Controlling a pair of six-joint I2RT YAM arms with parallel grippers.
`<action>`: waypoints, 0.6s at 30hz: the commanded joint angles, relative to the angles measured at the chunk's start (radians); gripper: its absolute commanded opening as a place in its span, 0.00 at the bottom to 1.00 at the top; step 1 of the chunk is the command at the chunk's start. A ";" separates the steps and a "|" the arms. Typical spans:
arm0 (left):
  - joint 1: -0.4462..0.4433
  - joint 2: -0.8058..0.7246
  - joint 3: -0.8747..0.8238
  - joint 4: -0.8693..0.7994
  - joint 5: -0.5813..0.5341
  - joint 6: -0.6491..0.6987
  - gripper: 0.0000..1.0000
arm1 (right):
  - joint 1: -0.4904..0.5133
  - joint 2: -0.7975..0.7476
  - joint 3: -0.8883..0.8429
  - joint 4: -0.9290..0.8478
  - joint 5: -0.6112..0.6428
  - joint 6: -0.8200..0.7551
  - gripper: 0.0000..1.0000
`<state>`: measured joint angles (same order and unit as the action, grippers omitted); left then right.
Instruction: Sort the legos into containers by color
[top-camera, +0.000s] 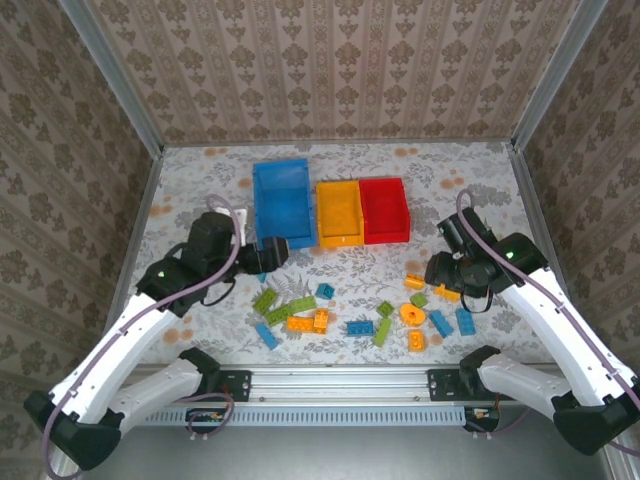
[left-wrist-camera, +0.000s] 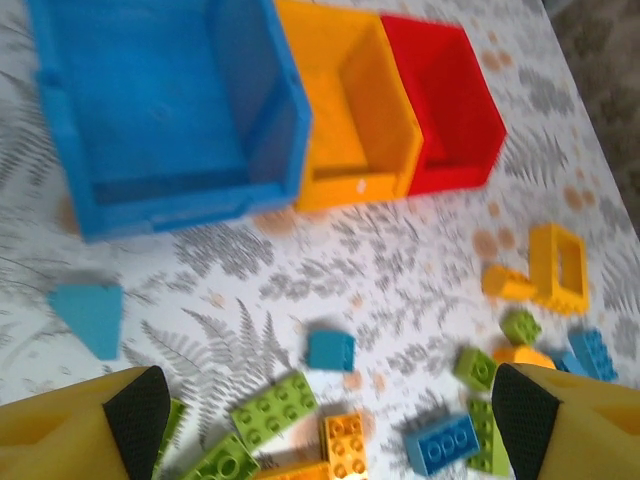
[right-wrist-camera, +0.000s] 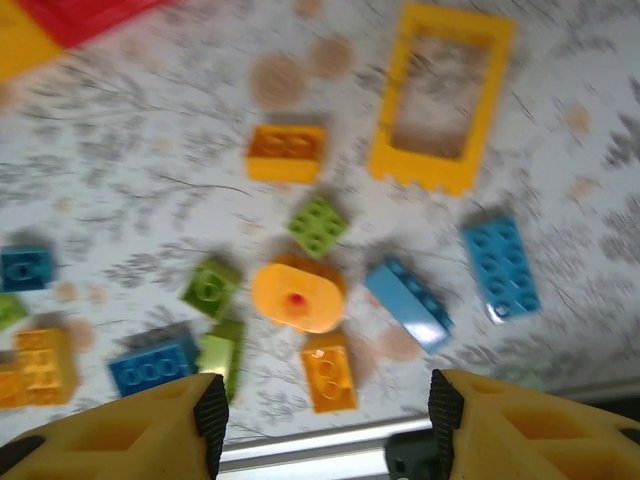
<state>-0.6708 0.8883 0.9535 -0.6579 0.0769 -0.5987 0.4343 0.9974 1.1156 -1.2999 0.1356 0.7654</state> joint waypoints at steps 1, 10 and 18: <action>-0.072 0.022 -0.029 0.045 0.020 0.022 0.88 | -0.039 -0.025 -0.078 -0.070 0.068 0.098 0.59; -0.185 0.128 -0.067 0.168 0.081 0.044 0.88 | -0.334 0.067 -0.288 0.152 -0.047 0.012 0.63; -0.193 0.163 -0.052 0.168 0.089 0.073 0.88 | -0.443 0.179 -0.342 0.229 -0.118 0.007 0.73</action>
<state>-0.8570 1.0531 0.8948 -0.5137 0.1509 -0.5560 0.0246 1.1622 0.7879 -1.1046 0.0738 0.7700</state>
